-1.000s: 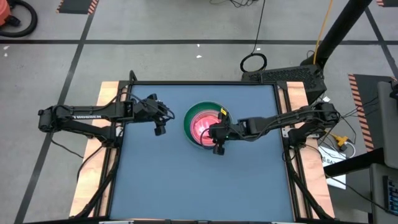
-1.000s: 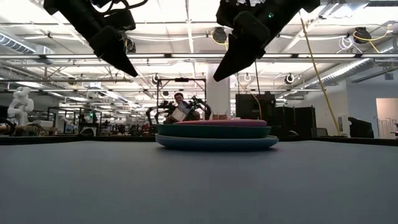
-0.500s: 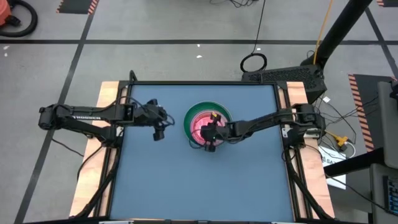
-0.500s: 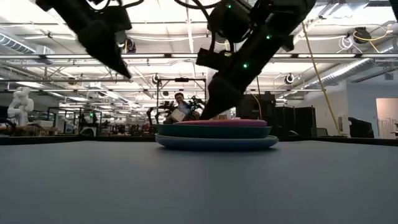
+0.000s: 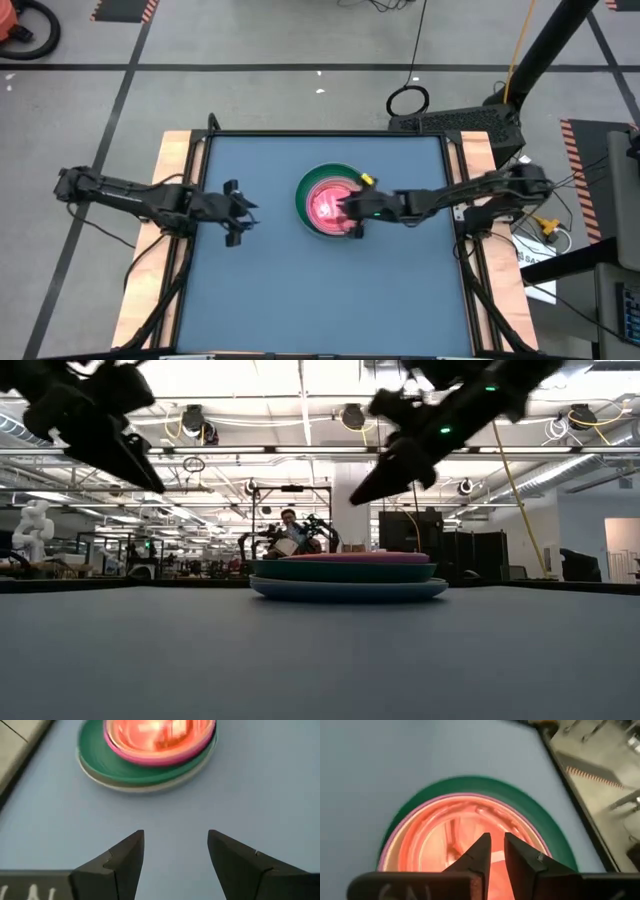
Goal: Stack plastic plates
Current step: Return to Home Position
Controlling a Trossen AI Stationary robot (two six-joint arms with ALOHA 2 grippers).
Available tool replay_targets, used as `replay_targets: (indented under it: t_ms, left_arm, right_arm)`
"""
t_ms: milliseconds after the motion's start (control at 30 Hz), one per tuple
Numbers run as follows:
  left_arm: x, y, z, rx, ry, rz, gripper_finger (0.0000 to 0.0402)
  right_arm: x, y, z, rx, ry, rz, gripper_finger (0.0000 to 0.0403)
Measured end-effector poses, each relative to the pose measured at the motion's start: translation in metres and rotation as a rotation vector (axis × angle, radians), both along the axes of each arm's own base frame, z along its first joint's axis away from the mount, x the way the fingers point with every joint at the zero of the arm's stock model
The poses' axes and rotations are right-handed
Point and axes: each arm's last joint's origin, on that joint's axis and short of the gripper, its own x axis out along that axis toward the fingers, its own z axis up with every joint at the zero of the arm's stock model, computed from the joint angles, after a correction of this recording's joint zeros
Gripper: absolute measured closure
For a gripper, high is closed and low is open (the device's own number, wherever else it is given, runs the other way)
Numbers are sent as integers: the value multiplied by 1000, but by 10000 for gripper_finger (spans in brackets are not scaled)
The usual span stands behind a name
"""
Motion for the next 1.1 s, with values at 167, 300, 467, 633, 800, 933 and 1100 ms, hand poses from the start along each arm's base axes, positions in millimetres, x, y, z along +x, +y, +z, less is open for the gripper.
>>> replay_targets:
  t_ms: [167, 300, 467, 633, 800, 933, 1100]
  left_arm:
    - [-22, 2, 7, 4, -214, -17, 177]
    - [-35, 4, 10, 29, -385, -40, 177]
    - [-45, 6, -1, 35, -471, -44, 177]
    - [-50, 7, -13, 26, -510, -31, 177]
    - [-51, 10, -21, 18, -521, -1, 177]
    - [-50, 12, -27, 25, -503, 23, 177]
    - [-50, 16, -27, 23, -507, 67, 177]
  right_arm:
    - [-47, -2, -2, 7, -168, 2, 368]
    - [-79, -3, 0, 11, -280, 1, 371]
    - [-114, -4, -4, 34, -390, -7, 371]
    - [-142, -5, -7, 45, -484, -12, 371]
    - [-163, -7, -12, 53, -572, -56, 371]
    - [-174, -8, -30, 87, -586, -82, 371]
    - [-179, -8, -28, 177, -674, -104, 371]
